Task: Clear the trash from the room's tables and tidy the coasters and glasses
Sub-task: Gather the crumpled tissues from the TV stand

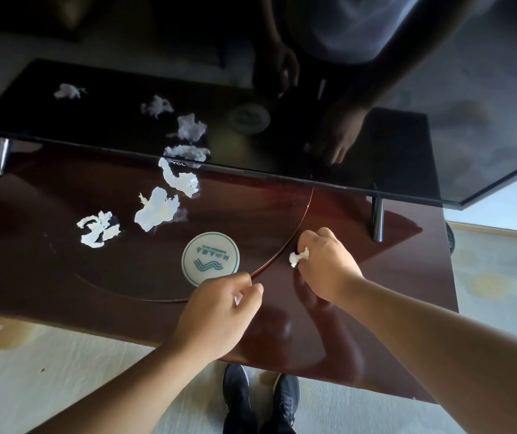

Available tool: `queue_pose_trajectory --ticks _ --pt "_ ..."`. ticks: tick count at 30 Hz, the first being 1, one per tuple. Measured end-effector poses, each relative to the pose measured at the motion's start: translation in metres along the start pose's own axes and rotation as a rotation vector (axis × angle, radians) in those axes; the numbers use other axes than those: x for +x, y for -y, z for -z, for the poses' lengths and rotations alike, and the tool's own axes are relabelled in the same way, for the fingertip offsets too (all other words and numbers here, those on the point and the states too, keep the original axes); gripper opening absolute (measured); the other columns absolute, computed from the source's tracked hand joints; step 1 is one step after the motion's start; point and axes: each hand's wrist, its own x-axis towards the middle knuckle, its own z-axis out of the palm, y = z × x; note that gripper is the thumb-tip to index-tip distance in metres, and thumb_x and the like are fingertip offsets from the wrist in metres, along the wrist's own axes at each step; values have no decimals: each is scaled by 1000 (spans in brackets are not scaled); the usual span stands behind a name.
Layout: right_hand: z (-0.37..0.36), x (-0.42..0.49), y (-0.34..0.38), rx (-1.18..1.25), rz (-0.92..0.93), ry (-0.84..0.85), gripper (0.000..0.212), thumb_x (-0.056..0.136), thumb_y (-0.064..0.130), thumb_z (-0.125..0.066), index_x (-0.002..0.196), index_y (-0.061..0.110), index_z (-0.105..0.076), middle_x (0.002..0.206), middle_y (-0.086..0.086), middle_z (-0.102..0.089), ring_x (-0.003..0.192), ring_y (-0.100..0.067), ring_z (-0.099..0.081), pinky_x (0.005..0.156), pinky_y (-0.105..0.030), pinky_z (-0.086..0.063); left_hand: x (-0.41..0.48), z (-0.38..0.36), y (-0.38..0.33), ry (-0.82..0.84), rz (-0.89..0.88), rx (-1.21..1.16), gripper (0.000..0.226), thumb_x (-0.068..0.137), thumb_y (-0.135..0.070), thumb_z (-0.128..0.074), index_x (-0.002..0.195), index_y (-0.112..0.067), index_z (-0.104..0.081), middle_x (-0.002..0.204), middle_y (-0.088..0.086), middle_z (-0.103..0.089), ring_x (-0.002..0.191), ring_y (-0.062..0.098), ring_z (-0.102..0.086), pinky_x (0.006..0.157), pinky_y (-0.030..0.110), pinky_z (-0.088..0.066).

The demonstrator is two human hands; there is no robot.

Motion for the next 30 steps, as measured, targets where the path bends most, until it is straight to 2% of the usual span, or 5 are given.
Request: queue_pose_trajectory --ticks 8,14,21,26,30 --pt "18 -19 7 -21 110 14 12 91 15 -46 101 15 -53 109 -5 -46 89 -22 -53 68 -25 -40 -1 6 -13 -19 -4 28 11 93 -24 -53 94 -34 -49 62 -6 -58 54 9 -58 55 37 -52" --pt "54 -38 35 166 180 64 22 89 14 -43 72 24 -53 77 3 -59 63 -12 -53 50 -22 -38 -6 28 -37 -12 142 -295 23 97 -15 -47 103 -35 -55 63 -6 -64 42 11 -58 36 24 -44" --pt "84 -56 76 255 276 107 25 85 9 -37 68 17 -54 53 8 -48 49 -8 -41 42 -16 -31 -30 66 -54 -212 -9 129 8 95 -36 -47 90 -37 -53 65 -29 -55 57 2 -51 51 15 -31" --pt "92 -65 106 277 306 123 28 87 24 -47 64 10 -39 56 2 -38 53 -13 -33 48 -29 -29 -48 95 -53 -298 -38 249 5 92 -35 -51 91 -32 -55 56 -6 -54 56 10 -52 53 30 -41" --pt "91 -67 126 197 401 93 22 90 17 -41 75 6 -53 76 -5 -54 66 -15 -49 52 -22 -33 -56 118 -41 -284 -41 235 18 93 -18 -48 100 -33 -54 70 -9 -55 61 -1 -52 52 16 -36"
